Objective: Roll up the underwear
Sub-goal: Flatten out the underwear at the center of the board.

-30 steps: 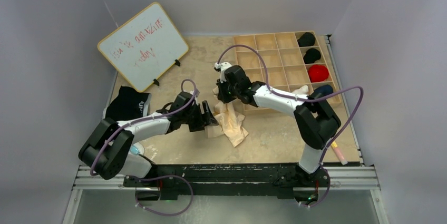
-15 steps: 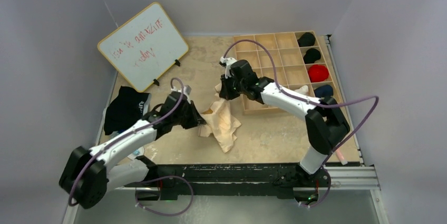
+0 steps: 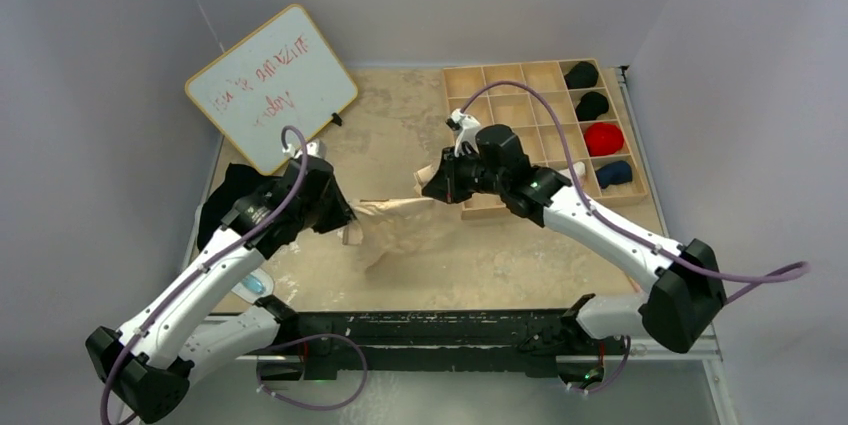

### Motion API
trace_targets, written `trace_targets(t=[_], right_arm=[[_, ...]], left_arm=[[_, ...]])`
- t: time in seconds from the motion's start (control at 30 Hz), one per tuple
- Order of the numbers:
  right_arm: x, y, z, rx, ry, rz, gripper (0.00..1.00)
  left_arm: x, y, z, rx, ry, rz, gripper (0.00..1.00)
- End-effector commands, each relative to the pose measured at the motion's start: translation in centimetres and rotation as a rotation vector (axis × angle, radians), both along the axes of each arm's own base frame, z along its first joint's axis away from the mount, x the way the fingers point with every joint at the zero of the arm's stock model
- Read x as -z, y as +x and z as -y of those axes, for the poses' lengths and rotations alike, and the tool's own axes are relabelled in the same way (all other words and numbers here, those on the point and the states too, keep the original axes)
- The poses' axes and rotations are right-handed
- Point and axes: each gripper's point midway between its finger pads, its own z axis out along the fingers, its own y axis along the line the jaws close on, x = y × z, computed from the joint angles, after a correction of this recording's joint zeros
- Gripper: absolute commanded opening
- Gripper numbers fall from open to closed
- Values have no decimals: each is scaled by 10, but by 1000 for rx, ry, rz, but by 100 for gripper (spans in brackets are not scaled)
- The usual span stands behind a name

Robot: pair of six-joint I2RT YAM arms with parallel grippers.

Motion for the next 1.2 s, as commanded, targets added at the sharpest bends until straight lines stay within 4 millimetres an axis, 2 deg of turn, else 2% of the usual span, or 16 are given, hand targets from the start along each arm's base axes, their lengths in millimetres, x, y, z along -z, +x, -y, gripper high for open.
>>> trace_targets(t=[0.0, 0.1, 0.13, 0.17, 0.2, 0.23, 0.27, 0.33, 0.37, 0.47, 0.53, 0.67, 0.8, 1.0, 1.03, 1.17], right_arm=[[29, 7, -7, 75, -29, -189, 1], [35, 60, -15, 163, -124, -140, 4], [40, 77, -22, 155, -146, -148, 4], [58, 94, -26, 148, -209, -172, 7], [67, 111, -23, 173, -275, -164, 17], [74, 130, -22, 198, -327, -155, 36], [80, 142, -21, 199, -364, -166, 47], [82, 154, -24, 160, -380, -176, 61], [80, 155, -27, 135, -378, -175, 75], [73, 147, -25, 109, -366, -165, 80], [69, 134, -24, 84, -331, -160, 79], [71, 90, -39, -89, -164, -171, 63], [104, 63, -47, -179, -175, -243, 45], [149, 66, -55, -199, -296, -284, 33], [156, 65, -54, -204, -317, -290, 25], [189, 51, -42, -176, -399, -329, 18]], left_arm=[[-14, 13, -31, -61, 191, -1, 9], [-3, 47, -52, -80, 249, -3, 21], [4, 60, -55, -57, 217, -9, 35], [12, 71, -59, -41, 192, -35, 45], [21, 78, -71, -71, 207, -80, 50], [26, 84, -80, -97, 230, -126, 54], [31, 88, -90, -121, 272, -169, 56], [30, 95, -96, -142, 304, -198, 59], [27, 96, -94, -141, 294, -185, 60], [22, 94, -89, -146, 248, -145, 62], [25, 86, -86, -150, 217, -142, 62], [32, 69, -61, -81, 73, -128, 63], [39, 63, -27, 10, -119, -81, 63], [59, 62, -19, -12, -181, -125, 62], [59, 62, -19, -13, -183, -127, 61], [51, 59, -25, -39, -162, -100, 62]])
